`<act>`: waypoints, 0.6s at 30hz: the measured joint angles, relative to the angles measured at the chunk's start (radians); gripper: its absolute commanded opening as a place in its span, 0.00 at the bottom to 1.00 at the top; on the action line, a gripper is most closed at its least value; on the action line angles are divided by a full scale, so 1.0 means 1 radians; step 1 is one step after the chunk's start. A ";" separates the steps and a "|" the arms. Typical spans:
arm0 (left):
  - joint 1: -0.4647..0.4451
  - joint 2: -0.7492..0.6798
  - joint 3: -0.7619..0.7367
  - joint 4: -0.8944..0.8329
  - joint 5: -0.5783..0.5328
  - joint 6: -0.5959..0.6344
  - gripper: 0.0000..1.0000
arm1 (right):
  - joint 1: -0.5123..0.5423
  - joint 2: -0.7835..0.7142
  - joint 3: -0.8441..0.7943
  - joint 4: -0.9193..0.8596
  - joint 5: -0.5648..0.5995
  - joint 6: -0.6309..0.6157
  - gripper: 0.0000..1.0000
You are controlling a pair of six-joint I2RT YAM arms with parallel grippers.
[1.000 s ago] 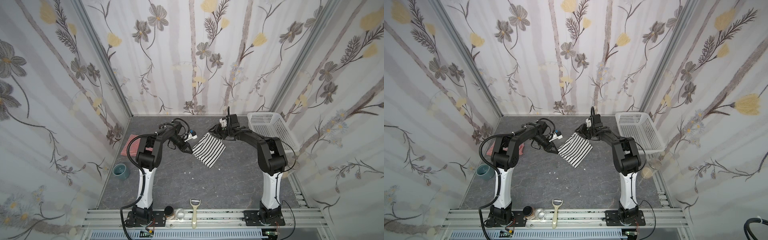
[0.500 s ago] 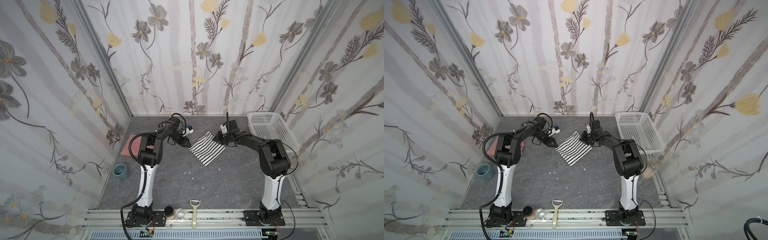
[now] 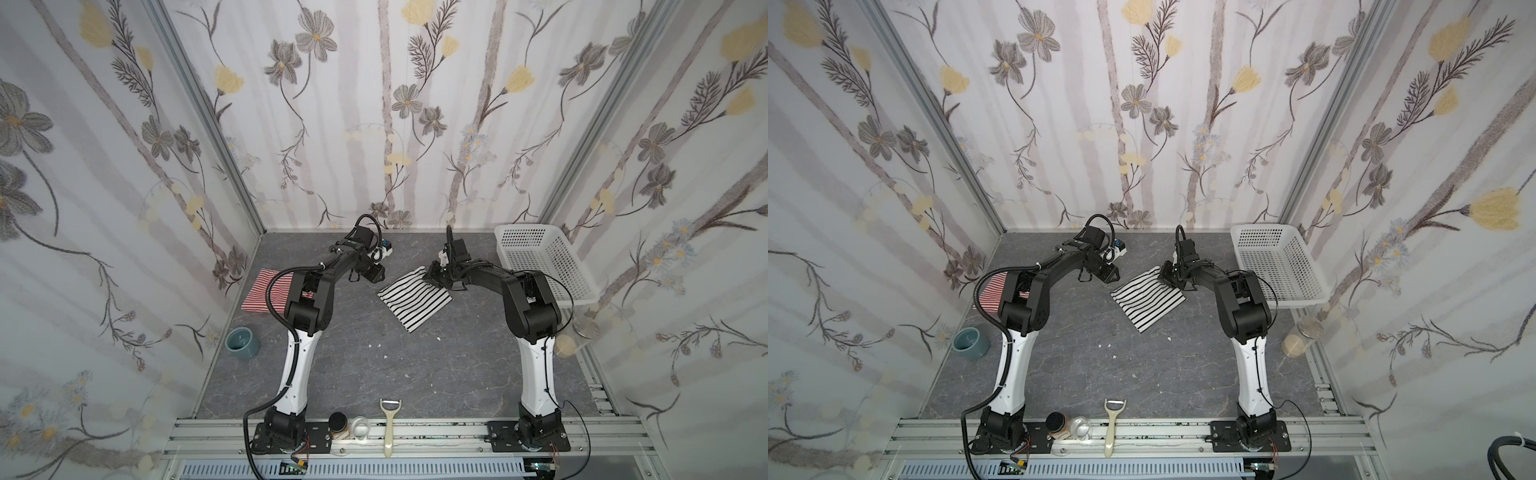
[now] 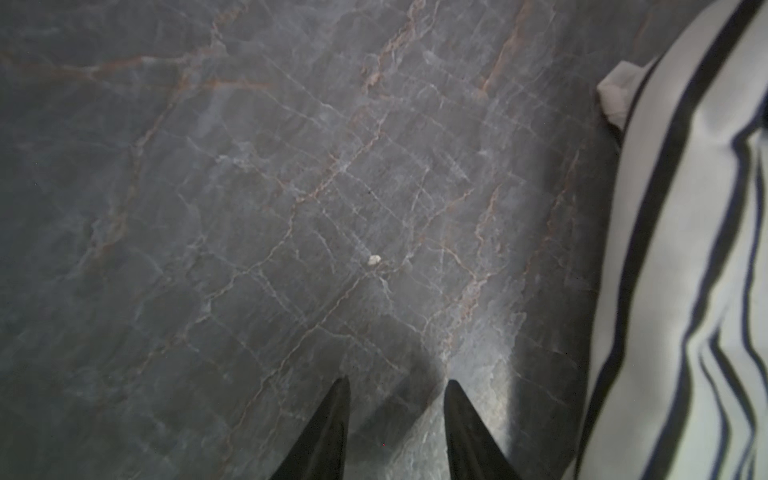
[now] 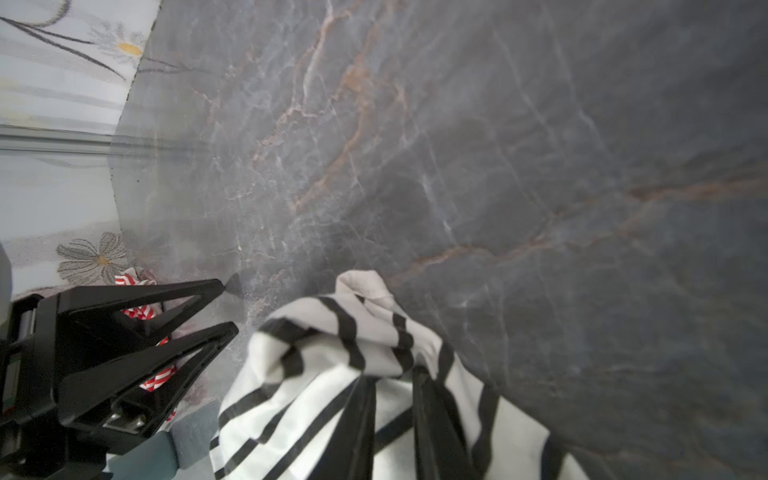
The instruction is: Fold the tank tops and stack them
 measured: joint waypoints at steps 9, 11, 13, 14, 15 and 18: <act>0.022 -0.127 -0.138 -0.027 -0.042 -0.071 0.50 | 0.031 -0.245 -0.325 0.057 0.061 0.111 0.26; 0.034 -0.186 -0.189 -0.039 -0.014 -0.102 0.53 | 0.044 -0.315 -0.392 0.064 0.070 0.126 0.27; 0.045 -0.251 -0.246 -0.036 0.035 -0.132 0.55 | 0.060 -0.395 -0.459 0.081 0.079 0.141 0.28; 0.049 -0.276 -0.273 -0.034 0.060 -0.140 0.55 | 0.067 -0.424 -0.483 0.089 0.090 0.144 0.28; 0.053 -0.301 -0.305 -0.032 0.090 -0.153 0.56 | 0.073 -0.451 -0.509 0.098 0.096 0.146 0.28; 0.063 -0.355 -0.407 -0.037 0.179 -0.181 0.56 | 0.085 -0.500 -0.568 0.097 0.132 0.151 0.28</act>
